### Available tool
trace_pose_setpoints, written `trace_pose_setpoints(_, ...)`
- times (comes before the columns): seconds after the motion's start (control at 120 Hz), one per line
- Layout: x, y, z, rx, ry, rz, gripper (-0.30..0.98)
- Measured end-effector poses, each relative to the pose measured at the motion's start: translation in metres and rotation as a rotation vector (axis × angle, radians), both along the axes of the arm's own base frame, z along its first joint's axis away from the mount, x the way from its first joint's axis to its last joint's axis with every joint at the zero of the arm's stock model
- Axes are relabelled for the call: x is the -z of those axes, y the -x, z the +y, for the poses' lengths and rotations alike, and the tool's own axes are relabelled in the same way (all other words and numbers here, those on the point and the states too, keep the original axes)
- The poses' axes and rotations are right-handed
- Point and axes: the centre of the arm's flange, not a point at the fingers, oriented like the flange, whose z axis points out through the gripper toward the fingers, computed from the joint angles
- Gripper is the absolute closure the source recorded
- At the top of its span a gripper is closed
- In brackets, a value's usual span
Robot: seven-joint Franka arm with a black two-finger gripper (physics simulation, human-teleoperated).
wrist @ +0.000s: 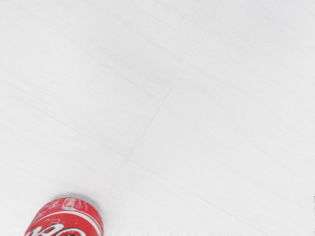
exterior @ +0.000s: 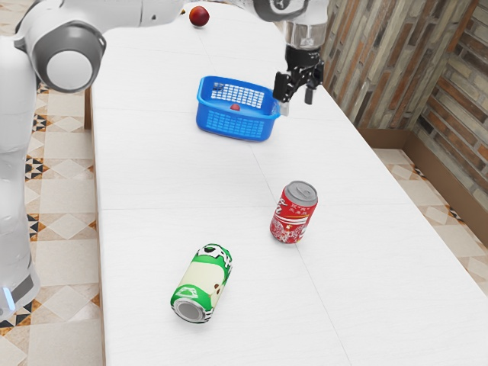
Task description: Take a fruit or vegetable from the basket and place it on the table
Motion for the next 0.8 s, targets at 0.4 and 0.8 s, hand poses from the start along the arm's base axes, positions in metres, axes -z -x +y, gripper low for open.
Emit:
trace_pose_setpoints(0.4, -0.017, 0.023, 0.059, 0.209, -0.087, -0.046, 0.0)
trace_pose_setpoints(0.8, 0.078, 0.033, 0.226, 0.721, -0.132, 0.041, 0.0)
